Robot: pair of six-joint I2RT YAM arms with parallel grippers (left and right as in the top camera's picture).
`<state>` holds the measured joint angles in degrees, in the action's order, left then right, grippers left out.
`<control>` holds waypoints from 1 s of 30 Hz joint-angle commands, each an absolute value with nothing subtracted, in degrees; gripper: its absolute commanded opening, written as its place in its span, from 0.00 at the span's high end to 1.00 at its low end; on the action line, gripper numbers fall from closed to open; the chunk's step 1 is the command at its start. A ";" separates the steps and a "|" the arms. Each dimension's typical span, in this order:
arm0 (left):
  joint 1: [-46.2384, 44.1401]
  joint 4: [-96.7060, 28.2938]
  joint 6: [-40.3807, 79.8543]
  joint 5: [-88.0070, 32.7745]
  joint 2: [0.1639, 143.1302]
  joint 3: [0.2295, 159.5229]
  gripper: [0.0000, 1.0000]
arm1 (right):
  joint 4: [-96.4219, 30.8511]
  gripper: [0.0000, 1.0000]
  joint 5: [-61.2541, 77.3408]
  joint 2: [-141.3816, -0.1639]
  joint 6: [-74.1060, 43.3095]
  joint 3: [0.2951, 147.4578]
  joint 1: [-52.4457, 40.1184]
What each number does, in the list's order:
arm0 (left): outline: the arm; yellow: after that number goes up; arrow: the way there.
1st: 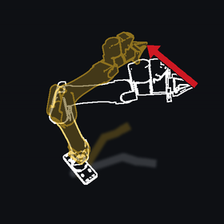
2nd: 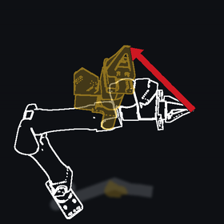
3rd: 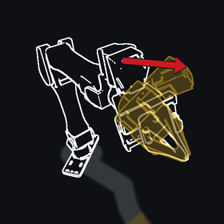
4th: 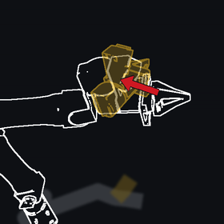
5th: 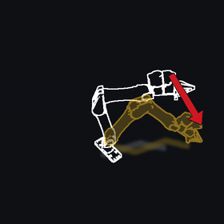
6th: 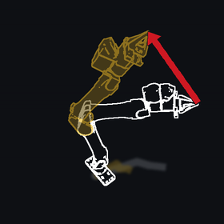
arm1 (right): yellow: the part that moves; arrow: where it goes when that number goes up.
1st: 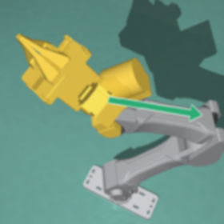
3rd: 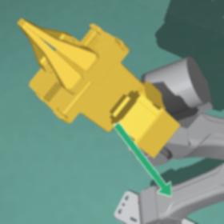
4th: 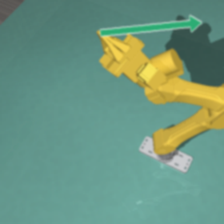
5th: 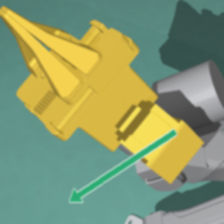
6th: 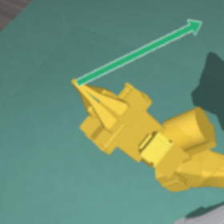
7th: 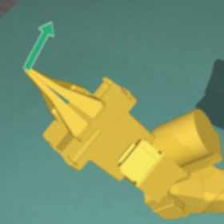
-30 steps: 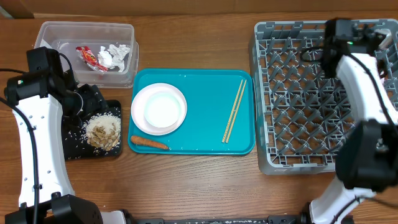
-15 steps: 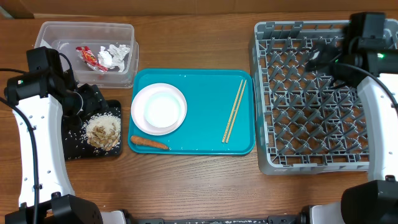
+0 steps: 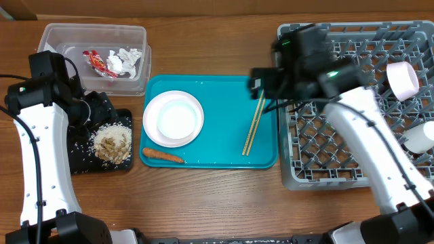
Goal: Sort waste into correct bins and load items into the dishwasher
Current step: 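Move right gripper to the chopsticks on the teal tray and grasp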
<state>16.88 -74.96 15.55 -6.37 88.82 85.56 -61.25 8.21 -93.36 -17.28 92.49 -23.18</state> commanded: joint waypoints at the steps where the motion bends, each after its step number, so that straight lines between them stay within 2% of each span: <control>1: 16.80 -74.67 16.32 -5.96 87.53 86.52 0.24 | -60.71 0.00 2.83 -95.18 -29.04 92.62 -27.44; 5: 16.80 -74.70 16.32 -5.98 87.53 86.52 0.22 | -59.20 0.00 2.66 -96.84 -33.45 92.62 -29.71; 9: 16.80 -74.72 16.32 -5.96 87.53 86.52 0.21 | -58.52 0.00 2.13 -97.19 -29.63 92.62 -29.87; 17: 16.80 -74.70 16.32 -5.96 87.53 86.52 0.21 | -59.18 0.00 1.39 -103.61 -30.52 92.62 -31.20; 22: 16.80 -74.74 16.32 -5.96 87.53 86.52 0.21 | -60.07 0.00 0.03 -111.11 -38.26 92.62 -31.75; 30: 16.80 -74.74 16.32 -5.96 87.53 86.52 0.21 | -59.24 0.00 0.32 -119.68 -41.28 92.62 -31.81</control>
<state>16.88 -74.98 15.55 -6.37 88.82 85.56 -59.22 1.02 -117.03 -38.24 92.49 -31.70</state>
